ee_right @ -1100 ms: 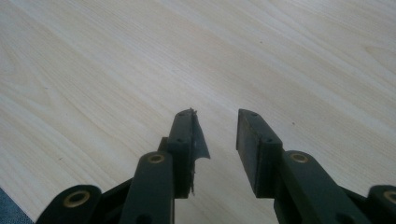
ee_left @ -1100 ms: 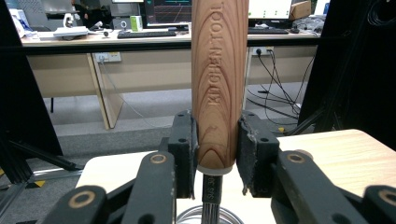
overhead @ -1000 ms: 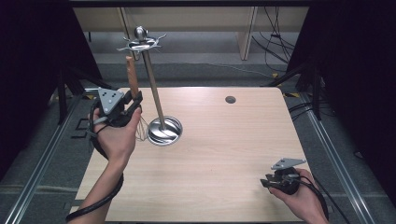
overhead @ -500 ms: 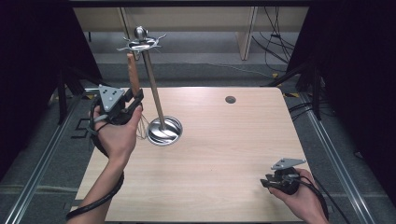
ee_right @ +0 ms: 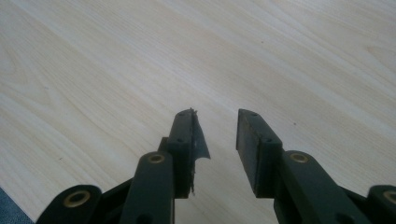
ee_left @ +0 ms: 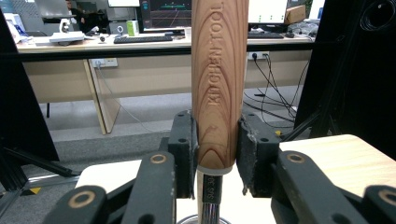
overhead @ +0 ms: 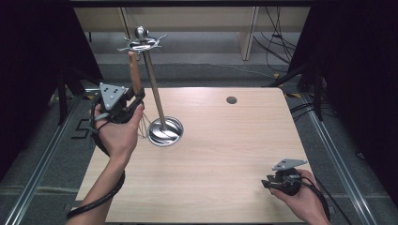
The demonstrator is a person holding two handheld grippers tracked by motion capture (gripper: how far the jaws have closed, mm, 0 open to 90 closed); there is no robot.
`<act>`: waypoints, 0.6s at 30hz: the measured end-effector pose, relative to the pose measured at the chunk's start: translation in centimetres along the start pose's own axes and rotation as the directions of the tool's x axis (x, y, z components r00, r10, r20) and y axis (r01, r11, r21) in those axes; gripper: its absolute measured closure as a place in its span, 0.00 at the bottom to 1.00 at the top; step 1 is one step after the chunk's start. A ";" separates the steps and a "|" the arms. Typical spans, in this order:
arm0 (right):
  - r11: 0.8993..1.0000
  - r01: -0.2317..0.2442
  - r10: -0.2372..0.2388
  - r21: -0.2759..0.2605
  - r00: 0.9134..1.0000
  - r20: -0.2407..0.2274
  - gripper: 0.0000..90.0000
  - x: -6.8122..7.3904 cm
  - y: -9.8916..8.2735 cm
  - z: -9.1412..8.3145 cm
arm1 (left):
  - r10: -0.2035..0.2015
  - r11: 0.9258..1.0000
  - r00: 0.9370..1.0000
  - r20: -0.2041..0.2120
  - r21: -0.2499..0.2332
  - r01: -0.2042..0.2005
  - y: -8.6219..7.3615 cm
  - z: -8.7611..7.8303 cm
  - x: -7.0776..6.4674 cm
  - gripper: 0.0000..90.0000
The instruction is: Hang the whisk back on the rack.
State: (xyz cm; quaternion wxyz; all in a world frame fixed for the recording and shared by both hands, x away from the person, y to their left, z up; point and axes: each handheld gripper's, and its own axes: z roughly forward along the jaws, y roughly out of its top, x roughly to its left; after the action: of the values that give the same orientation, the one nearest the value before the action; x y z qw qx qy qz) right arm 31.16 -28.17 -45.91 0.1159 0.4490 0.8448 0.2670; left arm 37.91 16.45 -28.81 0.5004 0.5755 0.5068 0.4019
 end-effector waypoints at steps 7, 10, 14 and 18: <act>1.000 0.000 0.000 0.000 1.000 0.000 0.76 0.0 0.0 0.0 | 0.003 1.000 1.000 -0.004 0.005 -0.003 0.1 0.2 -0.1 0.76; 1.000 0.000 0.000 -0.001 1.000 -0.001 0.76 0.0 0.0 0.0 | 0.007 1.000 1.000 -0.005 0.006 -0.007 0.1 0.2 -0.1 0.76; 1.000 0.001 -0.001 0.000 1.000 0.000 0.76 0.0 0.0 0.0 | 0.009 1.000 1.000 -0.005 0.005 -0.009 0.2 0.3 -0.2 0.76; 1.000 0.001 -0.001 0.000 1.000 0.000 0.76 0.0 0.0 0.0 | 0.008 1.000 1.000 -0.006 0.004 -0.008 0.3 0.4 -0.2 0.76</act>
State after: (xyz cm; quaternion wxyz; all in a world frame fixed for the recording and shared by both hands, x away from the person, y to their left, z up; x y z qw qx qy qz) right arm 31.16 -28.14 -45.91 0.1162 0.4485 0.8450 0.2670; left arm 38.29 16.14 -28.60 0.4961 0.5773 0.5069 0.4045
